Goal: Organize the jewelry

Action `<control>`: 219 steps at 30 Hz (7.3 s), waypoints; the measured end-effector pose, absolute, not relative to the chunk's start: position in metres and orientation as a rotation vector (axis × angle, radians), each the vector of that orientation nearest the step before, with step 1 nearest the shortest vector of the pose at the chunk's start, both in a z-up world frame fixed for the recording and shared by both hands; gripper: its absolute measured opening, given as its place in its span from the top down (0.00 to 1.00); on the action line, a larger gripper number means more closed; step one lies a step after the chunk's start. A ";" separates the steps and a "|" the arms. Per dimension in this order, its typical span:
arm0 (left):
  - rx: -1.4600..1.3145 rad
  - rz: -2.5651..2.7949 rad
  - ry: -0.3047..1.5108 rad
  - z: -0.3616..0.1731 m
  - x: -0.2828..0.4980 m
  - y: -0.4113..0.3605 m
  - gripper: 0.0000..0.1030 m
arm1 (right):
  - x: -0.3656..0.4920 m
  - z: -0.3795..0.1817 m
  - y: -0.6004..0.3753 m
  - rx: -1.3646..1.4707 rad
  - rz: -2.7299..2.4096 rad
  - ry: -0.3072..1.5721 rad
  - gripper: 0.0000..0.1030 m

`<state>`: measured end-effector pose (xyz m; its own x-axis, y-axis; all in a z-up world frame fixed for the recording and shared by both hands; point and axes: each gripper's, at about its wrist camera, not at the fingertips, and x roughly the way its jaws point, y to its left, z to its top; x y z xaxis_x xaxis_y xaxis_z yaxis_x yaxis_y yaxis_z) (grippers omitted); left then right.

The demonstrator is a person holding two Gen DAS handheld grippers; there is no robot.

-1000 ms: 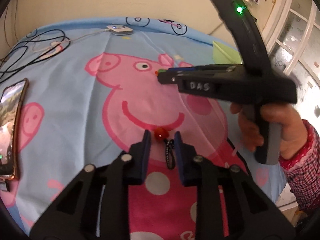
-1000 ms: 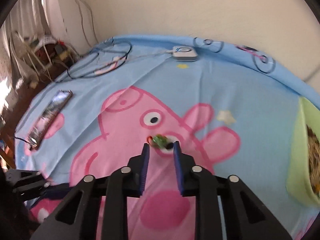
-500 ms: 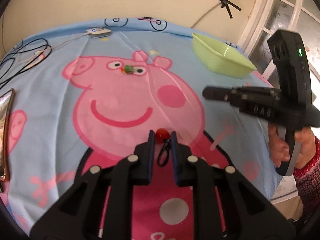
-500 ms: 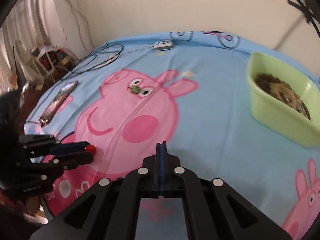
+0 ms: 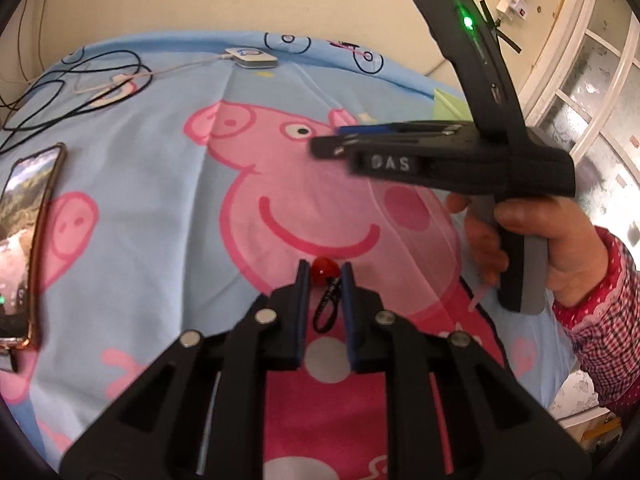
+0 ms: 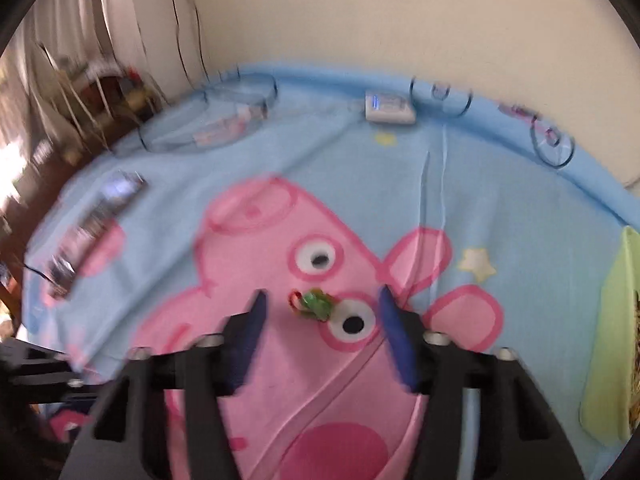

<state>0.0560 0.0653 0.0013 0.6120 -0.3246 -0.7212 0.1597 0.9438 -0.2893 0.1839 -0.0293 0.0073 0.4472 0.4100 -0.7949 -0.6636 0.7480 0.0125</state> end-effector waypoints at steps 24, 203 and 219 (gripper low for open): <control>0.024 -0.693 0.944 0.006 0.069 -0.122 0.86 | 0.032 0.008 -0.275 -0.001 0.398 0.797 1.00; 0.069 -0.096 0.768 0.022 0.077 -0.100 0.06 | 0.026 0.005 -0.298 0.397 0.121 0.659 0.73; 0.092 -0.103 0.744 0.025 0.074 -0.103 0.06 | 0.026 0.004 -0.297 0.396 0.121 0.667 0.73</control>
<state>0.0738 -0.1031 0.0248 0.7309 -0.0610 -0.6798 0.1261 0.9909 0.0467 0.0265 -0.2969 0.0044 0.7815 0.2347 -0.5781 0.0161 0.9187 0.3947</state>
